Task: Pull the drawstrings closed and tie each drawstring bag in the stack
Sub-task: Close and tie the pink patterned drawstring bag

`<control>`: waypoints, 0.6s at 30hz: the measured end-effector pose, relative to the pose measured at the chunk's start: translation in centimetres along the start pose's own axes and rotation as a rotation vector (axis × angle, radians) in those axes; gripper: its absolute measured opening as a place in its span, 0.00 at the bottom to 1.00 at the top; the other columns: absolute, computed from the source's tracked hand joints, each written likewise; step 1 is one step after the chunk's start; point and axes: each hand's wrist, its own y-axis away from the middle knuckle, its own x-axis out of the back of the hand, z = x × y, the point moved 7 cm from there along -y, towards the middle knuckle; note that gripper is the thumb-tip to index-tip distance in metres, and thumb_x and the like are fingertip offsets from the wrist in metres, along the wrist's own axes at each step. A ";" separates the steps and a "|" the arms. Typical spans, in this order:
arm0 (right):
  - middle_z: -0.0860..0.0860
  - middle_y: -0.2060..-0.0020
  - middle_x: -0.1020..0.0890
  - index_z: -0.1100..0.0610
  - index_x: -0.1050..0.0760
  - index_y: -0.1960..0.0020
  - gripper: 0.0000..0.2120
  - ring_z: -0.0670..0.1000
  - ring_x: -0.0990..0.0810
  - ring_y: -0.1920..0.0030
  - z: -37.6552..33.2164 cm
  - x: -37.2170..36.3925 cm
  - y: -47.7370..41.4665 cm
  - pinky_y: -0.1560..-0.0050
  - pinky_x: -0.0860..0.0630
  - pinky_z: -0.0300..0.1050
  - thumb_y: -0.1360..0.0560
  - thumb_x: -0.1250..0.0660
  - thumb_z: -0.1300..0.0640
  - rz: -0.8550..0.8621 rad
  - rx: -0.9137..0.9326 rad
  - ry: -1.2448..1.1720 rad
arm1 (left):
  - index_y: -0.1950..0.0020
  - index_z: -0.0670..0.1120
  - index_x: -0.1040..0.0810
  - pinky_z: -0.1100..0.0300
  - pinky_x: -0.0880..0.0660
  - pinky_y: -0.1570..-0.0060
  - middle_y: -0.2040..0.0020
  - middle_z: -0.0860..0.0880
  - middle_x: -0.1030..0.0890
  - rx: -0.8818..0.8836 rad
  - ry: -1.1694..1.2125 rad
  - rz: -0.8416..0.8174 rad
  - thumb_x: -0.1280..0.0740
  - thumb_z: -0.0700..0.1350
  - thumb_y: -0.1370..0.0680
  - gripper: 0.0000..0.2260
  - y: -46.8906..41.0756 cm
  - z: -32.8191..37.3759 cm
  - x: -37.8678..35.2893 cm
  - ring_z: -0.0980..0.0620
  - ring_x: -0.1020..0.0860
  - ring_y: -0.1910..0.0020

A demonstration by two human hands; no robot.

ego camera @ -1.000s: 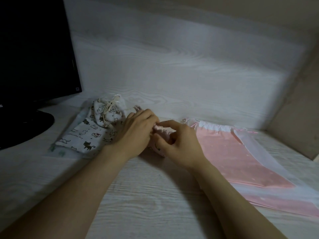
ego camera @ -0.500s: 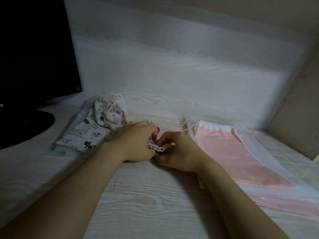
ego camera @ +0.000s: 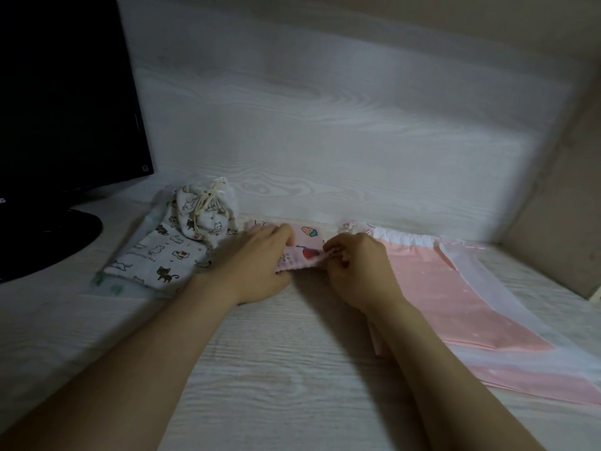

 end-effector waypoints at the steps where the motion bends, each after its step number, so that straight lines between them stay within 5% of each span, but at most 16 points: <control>1: 0.55 0.49 0.20 0.51 0.15 0.43 0.16 0.56 0.19 0.50 0.1 0.5 -0.1 0.47 0.22 0.46 0.28 0.33 0.62 0.051 -0.014 -0.020 | 0.40 0.53 0.29 0.52 0.28 0.50 0.41 0.52 0.25 0.000 -0.041 0.105 0.27 0.50 0.25 0.18 -0.2 0.0 0.8 0.50 0.26 0.44; 5: 0.53 0.51 0.21 0.48 0.16 0.44 0.11 0.57 0.20 0.52 0.7 1.3 0.1 0.50 0.21 0.50 0.24 0.32 0.57 0.120 -0.077 -0.023 | 0.47 0.49 0.24 0.49 0.26 0.54 0.47 0.48 0.28 0.060 0.023 0.436 0.21 0.47 0.27 0.15 -0.1 -0.8 3.0 0.45 0.26 0.50; 9: 0.50 0.65 0.16 0.46 0.23 0.57 0.08 0.58 0.17 0.67 0.8 1.3 0.2 0.64 0.19 0.53 0.22 0.38 0.46 0.135 -0.132 -0.052 | 0.52 0.49 0.27 0.52 0.27 0.62 0.53 0.51 0.25 0.146 0.228 0.631 0.23 0.44 0.25 0.12 0.4 -1.5 4.1 0.47 0.24 0.58; 18: 0.46 0.66 0.14 0.52 0.18 0.46 0.06 0.47 0.17 0.75 -0.2 2.1 0.5 0.70 0.21 0.42 0.21 0.31 0.55 0.172 -0.148 -0.382 | 0.36 0.46 0.16 0.55 0.20 0.51 0.49 0.48 0.13 0.193 0.388 0.663 0.30 0.41 0.17 0.11 0.6 -1.7 4.3 0.50 0.17 0.53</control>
